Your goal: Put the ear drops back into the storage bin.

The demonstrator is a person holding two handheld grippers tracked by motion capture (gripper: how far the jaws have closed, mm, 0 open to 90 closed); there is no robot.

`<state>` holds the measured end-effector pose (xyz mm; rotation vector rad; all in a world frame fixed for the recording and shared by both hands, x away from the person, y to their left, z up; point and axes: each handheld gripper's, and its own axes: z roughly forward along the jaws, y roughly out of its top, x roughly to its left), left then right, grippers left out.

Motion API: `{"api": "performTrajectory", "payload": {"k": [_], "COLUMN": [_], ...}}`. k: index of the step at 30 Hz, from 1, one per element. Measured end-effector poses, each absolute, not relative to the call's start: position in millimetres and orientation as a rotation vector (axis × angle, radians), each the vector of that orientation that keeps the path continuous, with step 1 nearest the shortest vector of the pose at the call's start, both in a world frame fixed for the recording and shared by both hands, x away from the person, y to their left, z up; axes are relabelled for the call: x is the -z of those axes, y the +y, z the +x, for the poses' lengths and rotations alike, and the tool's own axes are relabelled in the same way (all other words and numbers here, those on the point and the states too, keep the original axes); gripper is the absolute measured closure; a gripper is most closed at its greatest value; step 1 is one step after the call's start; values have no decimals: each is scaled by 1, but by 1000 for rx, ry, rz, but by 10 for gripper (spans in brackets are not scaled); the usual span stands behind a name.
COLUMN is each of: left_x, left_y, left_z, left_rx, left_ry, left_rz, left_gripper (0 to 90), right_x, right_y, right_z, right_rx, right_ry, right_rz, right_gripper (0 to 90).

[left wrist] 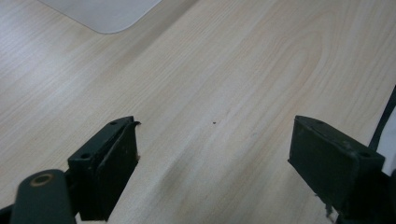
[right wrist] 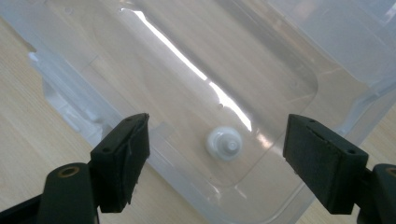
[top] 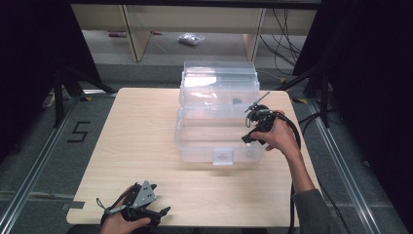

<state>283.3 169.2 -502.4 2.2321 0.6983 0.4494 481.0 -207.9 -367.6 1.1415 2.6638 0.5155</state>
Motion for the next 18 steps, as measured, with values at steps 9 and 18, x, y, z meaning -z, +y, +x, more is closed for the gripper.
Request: {"api": "performTrajectory", "payload": {"k": [9, 18], "left_x": [502, 502], "left_y": [169, 169], "left_z": [284, 283], "left_rx": [-456, -452], "left_ry": [694, 698], "left_rz": [2234, 2232], "left_gripper": [150, 150], "right_x": [362, 359], "right_y": [-207, -205], "right_z": [473, 467], "right_rx": [-525, -522], "right_ry": [2665, 2662], "right_rz": [1145, 1140], "right_gripper": [237, 234]}}
